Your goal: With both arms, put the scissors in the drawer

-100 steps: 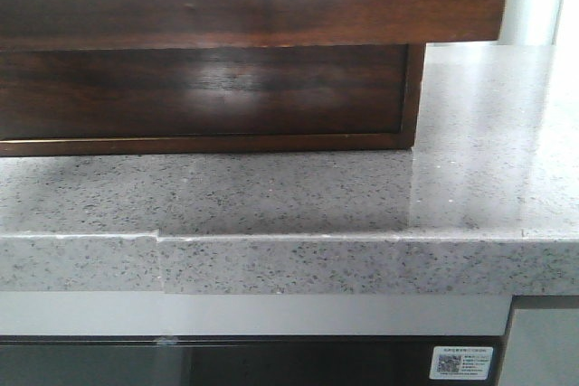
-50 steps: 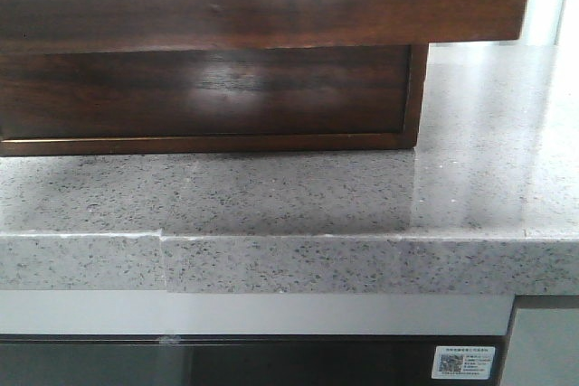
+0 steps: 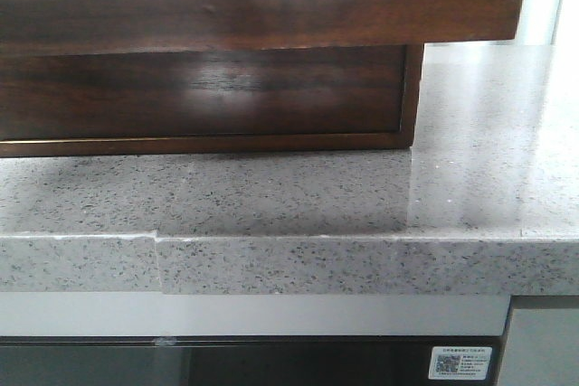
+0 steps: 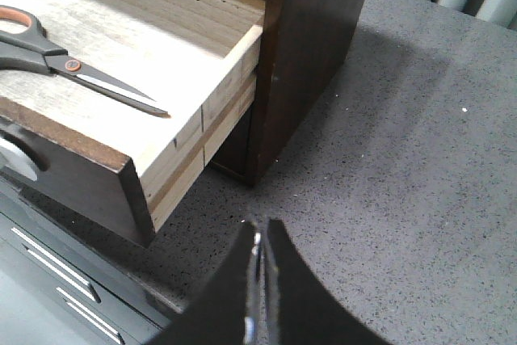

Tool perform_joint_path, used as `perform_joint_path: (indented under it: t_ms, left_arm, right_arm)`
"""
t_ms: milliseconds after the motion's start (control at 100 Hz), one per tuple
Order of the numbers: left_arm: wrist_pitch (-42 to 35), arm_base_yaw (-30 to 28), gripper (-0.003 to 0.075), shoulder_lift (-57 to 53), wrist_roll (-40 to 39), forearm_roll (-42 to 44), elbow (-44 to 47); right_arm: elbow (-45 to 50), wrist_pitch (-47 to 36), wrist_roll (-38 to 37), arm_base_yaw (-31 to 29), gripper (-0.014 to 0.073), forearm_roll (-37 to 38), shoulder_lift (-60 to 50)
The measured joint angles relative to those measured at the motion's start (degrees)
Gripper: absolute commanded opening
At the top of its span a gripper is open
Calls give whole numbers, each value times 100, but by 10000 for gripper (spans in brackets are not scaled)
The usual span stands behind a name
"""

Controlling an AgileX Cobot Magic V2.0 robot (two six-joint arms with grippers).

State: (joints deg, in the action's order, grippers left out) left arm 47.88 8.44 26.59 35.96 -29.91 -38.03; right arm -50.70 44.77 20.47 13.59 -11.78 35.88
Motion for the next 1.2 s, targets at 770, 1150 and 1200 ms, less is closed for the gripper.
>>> perform_joint_path:
  t_ms: [770,1150,1200]
  left_arm:
    - [-2926,-296,-20,-2686,-775,755,2149]
    - [-4127,-296,-20,-2686,-3779,2850,3774]
    - [-4364,-296,-20,-2686,-4065,3066,3774]
  right_arm:
    - [0,-10,-4,-12,-69,0,0]
    - [0,-9,-15,-12,-69,-11,0]
    - [0,-9,-14,-12,-69,-11,0]
